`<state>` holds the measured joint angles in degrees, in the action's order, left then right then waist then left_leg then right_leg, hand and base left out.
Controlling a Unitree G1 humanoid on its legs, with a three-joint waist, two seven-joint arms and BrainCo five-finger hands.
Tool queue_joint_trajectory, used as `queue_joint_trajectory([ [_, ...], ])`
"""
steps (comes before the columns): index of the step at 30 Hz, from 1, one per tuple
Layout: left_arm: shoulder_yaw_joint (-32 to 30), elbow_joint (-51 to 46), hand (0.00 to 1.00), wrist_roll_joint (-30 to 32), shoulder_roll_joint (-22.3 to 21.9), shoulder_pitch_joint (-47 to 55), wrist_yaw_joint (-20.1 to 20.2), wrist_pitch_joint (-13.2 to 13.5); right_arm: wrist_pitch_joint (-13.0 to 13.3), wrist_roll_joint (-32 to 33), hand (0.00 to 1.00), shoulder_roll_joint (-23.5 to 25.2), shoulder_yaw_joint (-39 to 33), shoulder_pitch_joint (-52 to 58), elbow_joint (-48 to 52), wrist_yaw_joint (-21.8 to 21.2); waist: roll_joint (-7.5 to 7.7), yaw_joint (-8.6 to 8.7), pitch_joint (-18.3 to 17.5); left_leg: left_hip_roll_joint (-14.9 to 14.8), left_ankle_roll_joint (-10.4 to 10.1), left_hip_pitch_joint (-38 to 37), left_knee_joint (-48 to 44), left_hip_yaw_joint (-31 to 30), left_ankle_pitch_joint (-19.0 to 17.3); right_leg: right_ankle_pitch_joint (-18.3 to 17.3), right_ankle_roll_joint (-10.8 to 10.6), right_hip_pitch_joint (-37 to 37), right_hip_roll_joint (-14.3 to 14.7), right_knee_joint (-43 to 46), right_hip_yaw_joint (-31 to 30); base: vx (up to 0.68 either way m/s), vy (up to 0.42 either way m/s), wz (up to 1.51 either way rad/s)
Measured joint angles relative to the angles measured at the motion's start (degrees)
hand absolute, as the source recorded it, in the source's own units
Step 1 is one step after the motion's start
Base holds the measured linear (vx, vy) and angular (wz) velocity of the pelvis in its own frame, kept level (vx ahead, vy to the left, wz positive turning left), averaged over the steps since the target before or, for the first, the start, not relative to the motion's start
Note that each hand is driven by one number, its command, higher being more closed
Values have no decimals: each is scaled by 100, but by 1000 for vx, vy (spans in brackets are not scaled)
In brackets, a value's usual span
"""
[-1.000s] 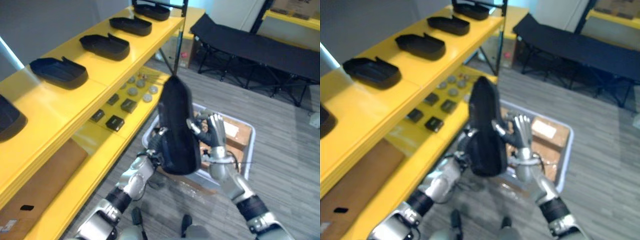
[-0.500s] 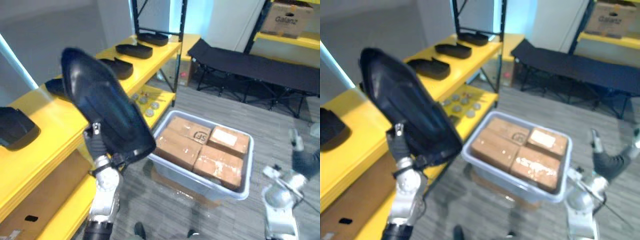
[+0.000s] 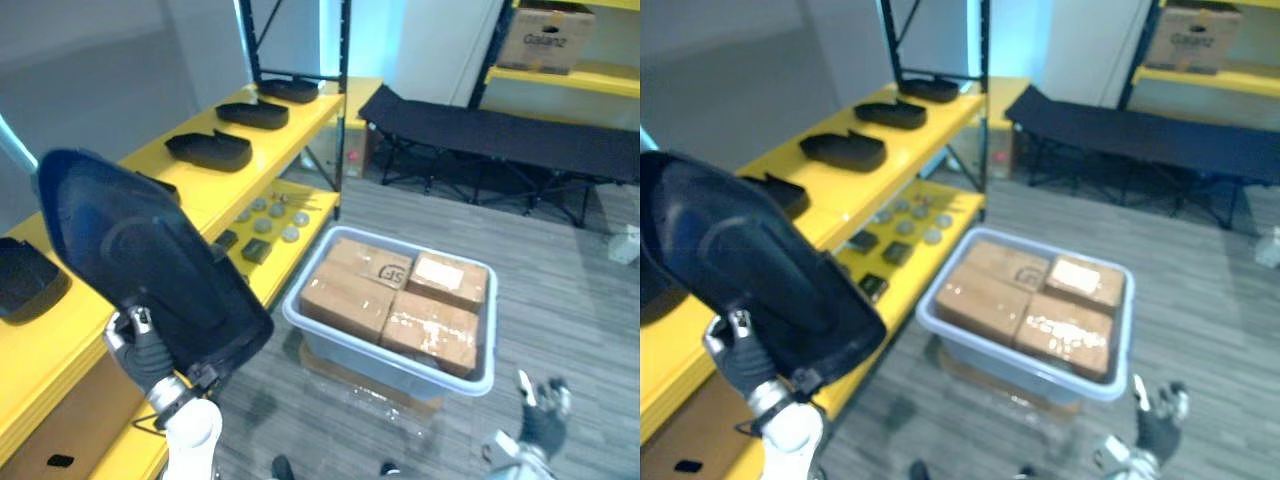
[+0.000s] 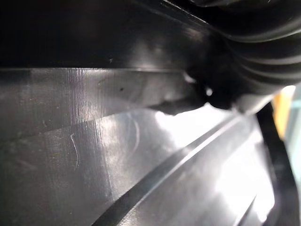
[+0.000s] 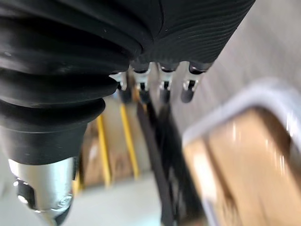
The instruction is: Walk over and take plastic housings, then place them on the shelf
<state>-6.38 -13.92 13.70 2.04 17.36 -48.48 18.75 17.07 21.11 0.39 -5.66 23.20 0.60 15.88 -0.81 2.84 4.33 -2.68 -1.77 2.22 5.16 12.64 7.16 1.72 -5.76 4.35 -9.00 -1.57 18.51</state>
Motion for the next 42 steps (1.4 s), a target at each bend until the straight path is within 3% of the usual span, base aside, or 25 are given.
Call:
queue_joint_trajectory([
  [7,-1264,-1032,100,31,-46,415,-181,-149,-458,-654,0,-395,1235,-1438,-722,-226,4,-678,-11,282,-39,177,-1,-1105,183,-144,-128,506,-90,14,1234,60,5,88],
  [8,-1443,-1121,100,22,-94,523,-134,-140,-483,-849,0,-408,1464,-1668,-840,-221,27,-837,-24,336,-35,188,-1,-1257,185,-175,-146,594,-100,17,1417,49,-10,82],
  [12,-1944,-1145,100,-17,-316,643,-37,-4,-483,-1123,0,-447,2125,-2244,-875,-287,126,-1160,-23,435,5,250,0,-1566,166,-337,-139,765,-111,64,1833,31,-10,58],
  [17,-2007,-1144,100,21,-315,657,272,-25,-708,-830,0,-475,2263,-2485,-1024,-581,285,-1187,16,411,3,139,-17,-1535,170,-525,-10,769,-127,333,1748,23,-5,3],
  [22,-1988,-1057,100,62,-200,329,294,-53,-1096,-830,0,-633,2570,-2420,-1026,-937,302,-1119,104,315,33,99,-39,-1299,78,-637,-42,784,-63,391,1607,-35,-7,-11],
  [23,-1982,-1012,100,77,-163,128,367,-52,-1141,-835,0,-674,2574,-2383,-1006,-956,310,-1072,130,210,49,113,-40,-944,75,-642,-51,823,-42,393,1718,-66,-10,34],
  [27,-1758,-900,100,79,87,-296,597,-103,-1131,-858,0,-821,2443,-2254,-696,-939,262,-919,225,112,155,188,-34,-592,185,-717,-79,880,-56,478,2067,-59,15,50],
  [28,-1669,-900,100,78,99,-329,711,-152,-1101,-882,0,-833,2323,-2218,-635,-936,168,-914,293,140,177,189,-12,-578,209,-764,-115,872,-100,566,2091,-22,40,15],
  [32,-1456,-900,100,81,194,-342,1082,-220,-833,-840,0,-807,1908,-2126,-571,-983,103,-803,344,250,192,202,-8,-410,208,-997,-145,764,-258,838,1939,-6,55,10],
  [34,-1325,-889,100,83,424,-474,1292,-219,-484,-1021,0,-757,1686,-1966,-489,-972,174,-690,373,384,227,292,-9,-606,216,-1289,-61,568,-256,1170,1337,26,15,49],
  [36,-1060,-706,100,73,713,-785,1545,-193,-87,-1097,0,-759,1379,-1752,-308,-1062,217,-474,397,553,279,300,-7,-1034,258,-1311,-30,569,-245,1430,611,85,32,105],
  [37,-1020,-649,100,76,791,-872,1614,-169,19,-1088,0,-759,1301,-1729,-293,-1118,229,-467,403,568,280,287,-7,-1104,259,-1319,-17,568,-243,1536,452,102,27,93],
  [39,-1033,-617,100,22,1038,-996,1778,-68,488,-1054,0,-799,1054,-1732,-113,-1451,295,-517,395,596,250,289,-27,-1321,304,-1335,12,564,-231,1758,335,99,-40,58],
  [42,-1062,-616,100,-26,1101,-979,1858,-52,737,-918,0,-972,946,-1948,-115,-1855,301,-599,401,611,269,296,-43,-1374,379,-1340,20,558,-249,1846,319,100,-64,26],
])
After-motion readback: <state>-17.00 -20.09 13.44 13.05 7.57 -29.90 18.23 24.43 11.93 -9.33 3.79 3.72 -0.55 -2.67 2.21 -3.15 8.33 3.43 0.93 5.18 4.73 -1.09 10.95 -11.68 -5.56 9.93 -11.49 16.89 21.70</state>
